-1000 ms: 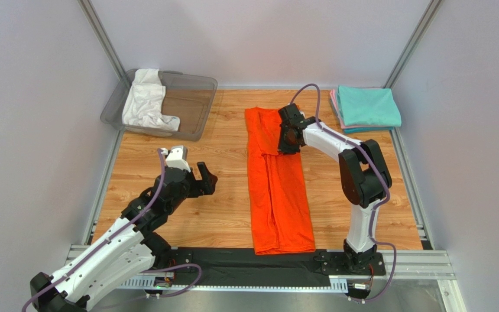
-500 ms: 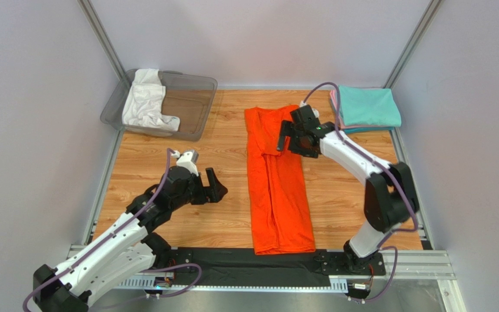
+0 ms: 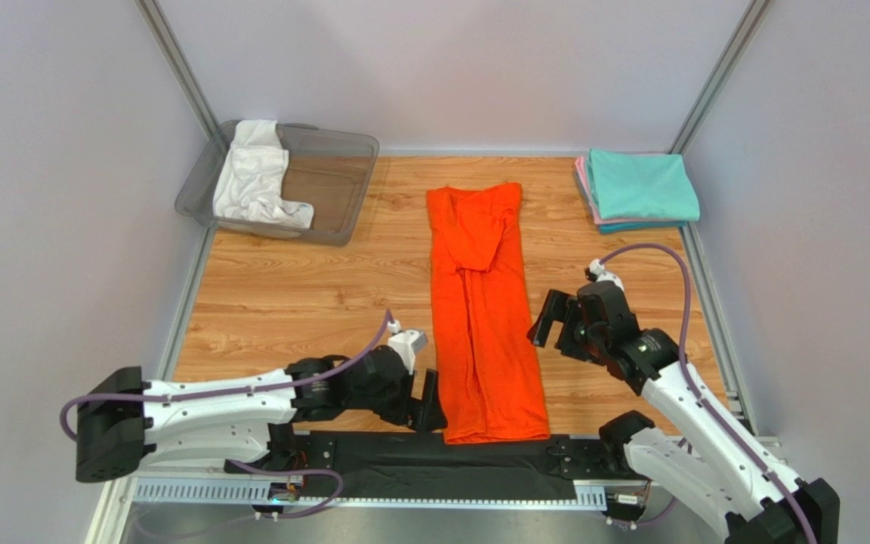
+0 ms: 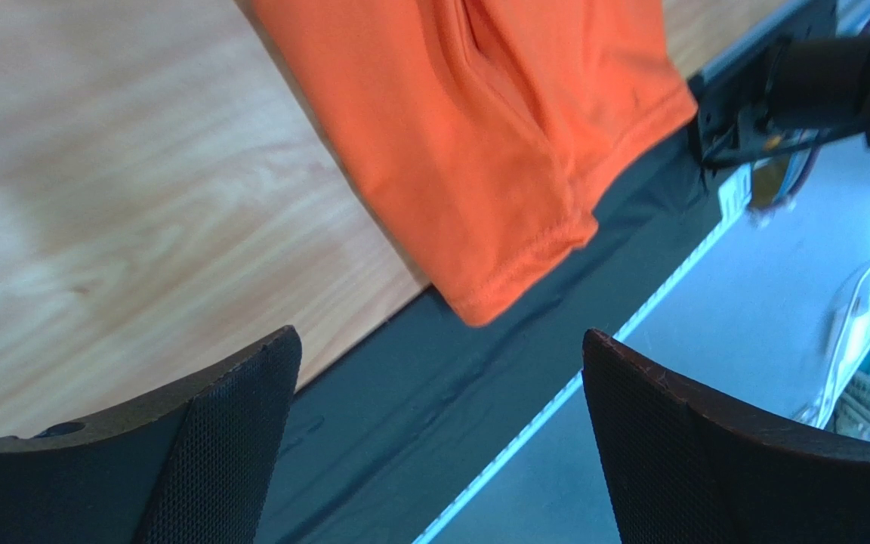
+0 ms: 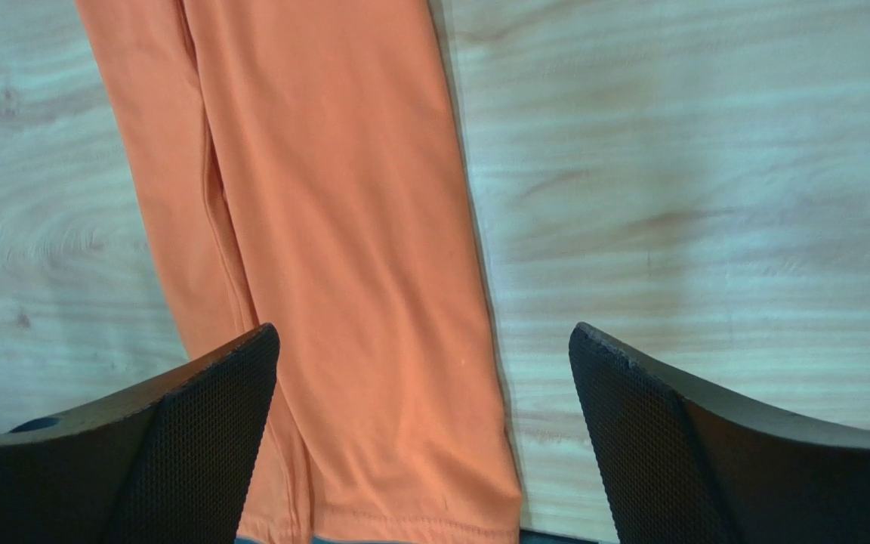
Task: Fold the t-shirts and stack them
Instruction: Fold the tshirt
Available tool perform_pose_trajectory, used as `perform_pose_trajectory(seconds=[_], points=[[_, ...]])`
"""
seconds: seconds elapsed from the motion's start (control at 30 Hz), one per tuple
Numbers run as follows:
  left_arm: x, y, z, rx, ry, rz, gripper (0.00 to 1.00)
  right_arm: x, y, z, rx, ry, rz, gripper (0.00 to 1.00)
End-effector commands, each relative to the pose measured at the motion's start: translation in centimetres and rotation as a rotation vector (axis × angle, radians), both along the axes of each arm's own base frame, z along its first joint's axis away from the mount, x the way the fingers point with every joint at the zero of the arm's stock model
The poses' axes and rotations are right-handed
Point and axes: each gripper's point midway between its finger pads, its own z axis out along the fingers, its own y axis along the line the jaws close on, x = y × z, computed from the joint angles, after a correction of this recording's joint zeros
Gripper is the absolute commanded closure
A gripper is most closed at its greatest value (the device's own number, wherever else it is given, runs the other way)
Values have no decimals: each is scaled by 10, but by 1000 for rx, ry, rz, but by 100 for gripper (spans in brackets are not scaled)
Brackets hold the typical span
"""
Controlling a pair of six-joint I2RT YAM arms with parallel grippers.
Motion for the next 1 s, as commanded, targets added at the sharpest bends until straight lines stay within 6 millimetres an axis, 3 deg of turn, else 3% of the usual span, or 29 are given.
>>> perform_pose_trajectory(seconds=[0.0, 0.07, 0.27, 0.37, 0.5, 0.53, 0.8, 0.97], points=[[-10, -20, -3, -25, 25, 7, 5, -24, 10, -5, 90, 64, 34, 0], [-17, -25, -15, 12, 29, -1, 14, -31, 8, -7, 95, 65, 40, 0], [-32, -45, -33, 36, 61, -37, 26, -43, 13, -14, 140, 102, 59, 0], [-32, -48, -39, 50, 71, -33, 30, -51, 14, -19, 146, 126, 66, 0], [-33, -54, -38, 53, 73, -54, 44, -62, 8, -28, 133, 176, 42, 0], [-35, -54, -38, 59, 74, -59, 49, -64, 6, -29, 130, 183, 34, 0], [-38, -45, -49, 142, 78, -54, 57, -77, 5, -33, 151, 231, 8, 3], [-38, -49, -52, 164, 82, -64, 76, -93, 10, -41, 180, 293, 15, 9]])
